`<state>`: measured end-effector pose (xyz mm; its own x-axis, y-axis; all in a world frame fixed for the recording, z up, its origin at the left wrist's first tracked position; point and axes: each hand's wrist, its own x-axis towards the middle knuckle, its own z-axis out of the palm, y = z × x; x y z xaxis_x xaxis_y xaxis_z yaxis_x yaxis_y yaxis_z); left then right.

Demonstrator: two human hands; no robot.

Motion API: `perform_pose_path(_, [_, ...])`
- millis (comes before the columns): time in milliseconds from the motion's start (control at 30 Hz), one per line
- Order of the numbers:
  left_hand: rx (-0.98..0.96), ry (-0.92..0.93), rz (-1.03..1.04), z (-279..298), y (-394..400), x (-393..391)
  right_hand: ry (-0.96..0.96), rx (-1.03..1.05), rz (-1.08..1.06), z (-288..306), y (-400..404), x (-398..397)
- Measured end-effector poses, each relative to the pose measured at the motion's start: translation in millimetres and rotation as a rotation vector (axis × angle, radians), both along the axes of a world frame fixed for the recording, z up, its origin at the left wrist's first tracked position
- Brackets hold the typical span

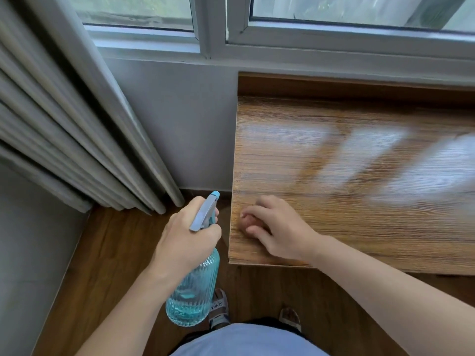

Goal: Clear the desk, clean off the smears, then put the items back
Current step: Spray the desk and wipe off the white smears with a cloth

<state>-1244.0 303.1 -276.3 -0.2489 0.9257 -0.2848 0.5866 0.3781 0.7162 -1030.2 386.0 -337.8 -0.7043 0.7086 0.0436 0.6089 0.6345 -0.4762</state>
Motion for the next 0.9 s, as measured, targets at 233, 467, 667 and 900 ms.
perform_pose_path(233, [0.001,-0.006,-0.021,-0.8,6.4,-10.3,0.002,0.109,-0.113,-5.2,54.3,-4.1])
perform_pose_path(467, [0.004,-0.028,-0.008,1.0,10.4,-14.3,0.041,0.085,-0.299,-6.1,55.7,-35.5])
perform_pose_path(667, [0.008,-0.029,-0.017,3.2,17.4,-22.7,-0.044,-0.062,0.061,6.0,-6.8,-1.7])
perform_pose_path(900, [0.086,0.007,-0.043,7.4,29.1,-30.0,-0.069,0.100,-0.321,-3.9,105.8,-36.1])
